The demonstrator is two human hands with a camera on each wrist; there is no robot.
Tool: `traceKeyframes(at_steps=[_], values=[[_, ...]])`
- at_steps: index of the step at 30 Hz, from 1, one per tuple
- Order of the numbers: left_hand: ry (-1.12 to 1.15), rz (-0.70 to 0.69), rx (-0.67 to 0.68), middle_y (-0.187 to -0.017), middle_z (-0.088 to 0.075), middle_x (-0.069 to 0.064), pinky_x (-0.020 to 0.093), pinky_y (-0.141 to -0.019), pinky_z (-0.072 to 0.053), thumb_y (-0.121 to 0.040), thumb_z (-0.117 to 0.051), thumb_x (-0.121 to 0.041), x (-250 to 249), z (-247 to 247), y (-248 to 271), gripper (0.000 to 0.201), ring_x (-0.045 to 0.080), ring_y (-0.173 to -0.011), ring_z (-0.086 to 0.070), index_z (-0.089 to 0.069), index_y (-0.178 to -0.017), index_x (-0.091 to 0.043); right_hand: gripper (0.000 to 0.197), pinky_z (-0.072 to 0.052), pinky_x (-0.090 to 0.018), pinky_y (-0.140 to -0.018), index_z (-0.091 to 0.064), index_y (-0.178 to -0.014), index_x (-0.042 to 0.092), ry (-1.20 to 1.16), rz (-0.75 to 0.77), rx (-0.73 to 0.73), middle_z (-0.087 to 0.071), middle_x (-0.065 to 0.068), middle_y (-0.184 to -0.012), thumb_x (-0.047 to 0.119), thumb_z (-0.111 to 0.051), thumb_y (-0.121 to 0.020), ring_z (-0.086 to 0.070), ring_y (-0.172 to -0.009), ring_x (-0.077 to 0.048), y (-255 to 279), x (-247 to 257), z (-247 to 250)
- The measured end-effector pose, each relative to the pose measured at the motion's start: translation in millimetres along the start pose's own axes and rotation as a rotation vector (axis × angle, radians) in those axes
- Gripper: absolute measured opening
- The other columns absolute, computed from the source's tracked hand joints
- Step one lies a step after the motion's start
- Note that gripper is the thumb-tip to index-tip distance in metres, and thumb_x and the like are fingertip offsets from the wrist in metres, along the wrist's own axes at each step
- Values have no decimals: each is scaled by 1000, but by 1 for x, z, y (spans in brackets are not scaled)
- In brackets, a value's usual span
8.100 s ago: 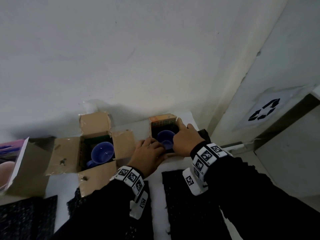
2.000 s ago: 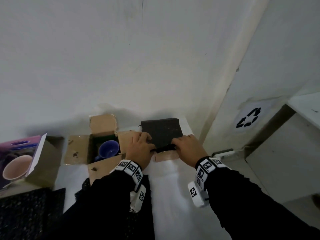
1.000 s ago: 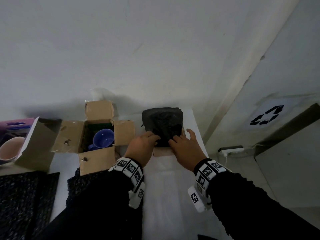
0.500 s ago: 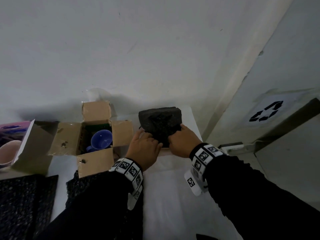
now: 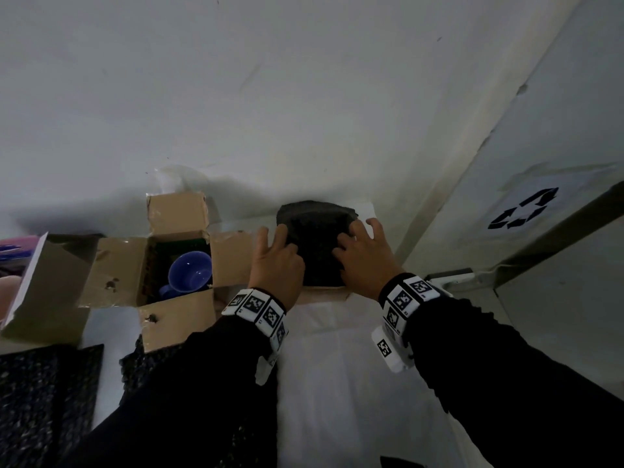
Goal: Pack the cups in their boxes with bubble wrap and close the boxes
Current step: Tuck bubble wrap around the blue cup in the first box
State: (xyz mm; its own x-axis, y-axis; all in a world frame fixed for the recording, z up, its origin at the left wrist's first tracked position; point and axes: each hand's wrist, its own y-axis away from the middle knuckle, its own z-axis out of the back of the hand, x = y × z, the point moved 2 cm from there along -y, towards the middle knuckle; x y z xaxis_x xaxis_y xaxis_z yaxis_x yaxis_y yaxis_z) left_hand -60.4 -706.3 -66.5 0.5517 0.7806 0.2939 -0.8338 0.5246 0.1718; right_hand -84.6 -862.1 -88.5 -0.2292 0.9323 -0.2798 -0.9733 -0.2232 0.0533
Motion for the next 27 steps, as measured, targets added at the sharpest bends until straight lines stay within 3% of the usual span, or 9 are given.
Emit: traceKeyframes(at_steps=[5, 8, 10, 14, 17, 20, 22, 24, 27], values=[[-31, -28, 52, -93, -66, -7, 57, -112, -1, -89, -46, -22, 3, 3, -8, 21, 29, -135, -24, -67, -90, -23, 9, -16, -54, -104, -74, -72, 25, 23, 2, 33, -63, 9, -71, 27, -65, -73, -53, -107, -31, 4, -4, 3], [16, 11, 53, -92, -64, -5, 55, -113, -4, -87, -47, -19, 4, 4, -14, 15, 27, -131, -27, -59, -79, -25, 24, -7, -54, -107, -73, -94, 21, -21, -13, 181, -66, 5, -94, 23, -50, -88, -34, -128, -33, 7, 2, 7], [50, 56, 42, -90, -63, -4, 53, -111, -10, -85, -49, -19, 8, 3, -16, 14, 26, -124, -35, -60, -78, -25, 28, -13, -51, -110, -71, -98, 19, -39, -37, 210, -67, 3, -98, 20, -45, -91, -27, -132, -32, 5, 7, 9], [87, 62, -34, -85, -64, -6, 47, -102, -21, -82, -53, -21, 12, -2, -16, 12, 24, -112, -43, -64, -86, -24, 19, -24, -45, -103, -68, -91, 18, -127, -63, 156, -68, -1, -90, 22, -50, -86, -31, -130, -32, -6, 8, 13], [131, 38, -172, -107, -59, 2, 45, -91, -30, -71, -64, -24, 13, -10, -16, 40, 27, -106, -45, -51, -109, -22, 31, -35, -40, -85, -55, -106, 13, -318, -119, 40, -66, -8, -94, 24, -56, -77, -44, -115, -34, -16, 4, 13], [245, 62, -131, -144, -33, 13, 49, -97, -36, -73, -68, -29, 19, -15, -21, 79, 34, -125, -37, -31, -142, -23, 32, -40, -39, -72, -51, -104, 7, -579, -377, -222, -56, -16, -103, 24, -56, -77, -50, -98, -36, -26, -1, 11], [340, 36, -12, -156, -15, 15, 45, -108, -30, -84, -62, -28, 21, -19, -27, 83, 34, -137, -26, -14, -151, -23, 42, -46, -42, -80, -49, -116, 11, -787, -594, -183, -49, -17, -117, 37, -58, -85, -48, -105, -36, -34, -11, -1], [332, 4, 7, -158, -12, 14, 41, -112, -25, -87, -61, -27, 23, -20, -30, 77, 32, -141, -23, -18, -151, -19, 44, -46, -40, -87, -53, -123, 15, -923, -654, -40, -54, -15, -123, 42, -58, -89, -52, -111, -35, -44, -21, -16], [344, -9, -58, -160, -10, 9, 36, -113, -21, -87, -59, -25, 25, -23, -28, 70, 27, -142, -20, -26, -148, -14, 26, -48, -37, -81, -68, -105, 14, -875, -611, -153, -69, -10, -102, 33, -64, -87, -62, -99, -33, -50, -29, -21]])
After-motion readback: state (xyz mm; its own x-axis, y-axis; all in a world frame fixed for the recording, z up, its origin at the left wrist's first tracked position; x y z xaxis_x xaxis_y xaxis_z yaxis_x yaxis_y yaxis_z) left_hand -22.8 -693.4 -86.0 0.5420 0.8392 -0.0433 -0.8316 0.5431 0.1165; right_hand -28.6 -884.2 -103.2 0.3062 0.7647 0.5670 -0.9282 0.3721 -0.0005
